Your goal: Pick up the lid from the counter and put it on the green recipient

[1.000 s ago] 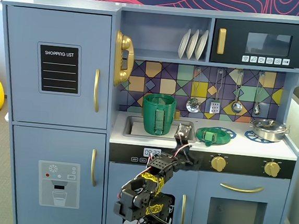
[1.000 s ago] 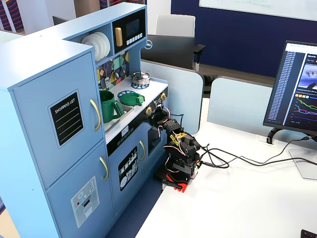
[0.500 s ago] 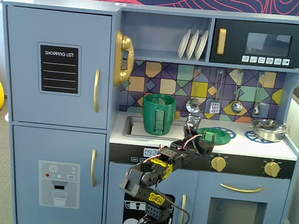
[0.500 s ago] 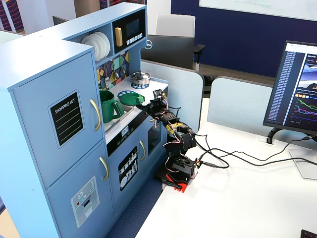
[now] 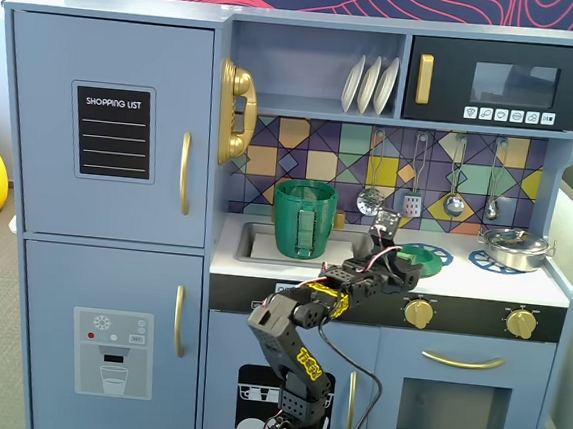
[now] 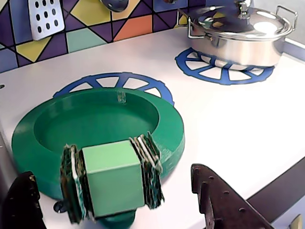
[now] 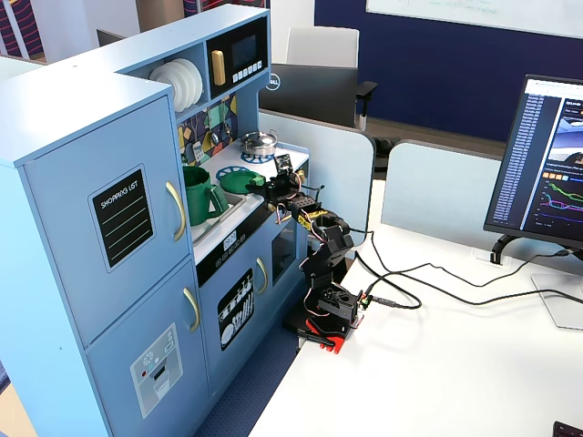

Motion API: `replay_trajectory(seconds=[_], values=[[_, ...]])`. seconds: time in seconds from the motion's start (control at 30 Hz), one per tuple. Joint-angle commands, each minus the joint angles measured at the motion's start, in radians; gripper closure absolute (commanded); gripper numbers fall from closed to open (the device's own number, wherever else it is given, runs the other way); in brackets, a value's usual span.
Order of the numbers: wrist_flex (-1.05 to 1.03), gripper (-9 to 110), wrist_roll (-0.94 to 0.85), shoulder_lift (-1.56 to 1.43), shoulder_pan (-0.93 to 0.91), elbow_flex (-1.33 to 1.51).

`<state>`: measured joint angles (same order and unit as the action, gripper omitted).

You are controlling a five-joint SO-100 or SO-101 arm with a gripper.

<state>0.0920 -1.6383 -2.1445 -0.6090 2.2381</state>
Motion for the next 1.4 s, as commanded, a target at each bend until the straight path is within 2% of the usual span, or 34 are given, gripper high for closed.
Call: replay_trajectory(seconds=[0.0,0.13,0.17,0.23,0.27,0.5,0.97,1.17,1.37], values=[[0.043,68,0.011,0.026,0.011,-0.110],[0.069,72,0.018,0.074,0.018,-0.141],[0.071,78,0.002,0.084,0.018,-0.149],[0.063,99,-0.049,0.094,0.029,-0.156],[0.069,101,-0.044,0.100,0.032,-0.160],[0.063,101,0.014,0.083,0.071,-0.250],[-0.336,101,0.060,0.044,0.256,-0.798],[-0.479,101,0.008,0.009,0.391,-0.879],[-0.531,101,-0.040,-0.005,0.483,-0.884]])
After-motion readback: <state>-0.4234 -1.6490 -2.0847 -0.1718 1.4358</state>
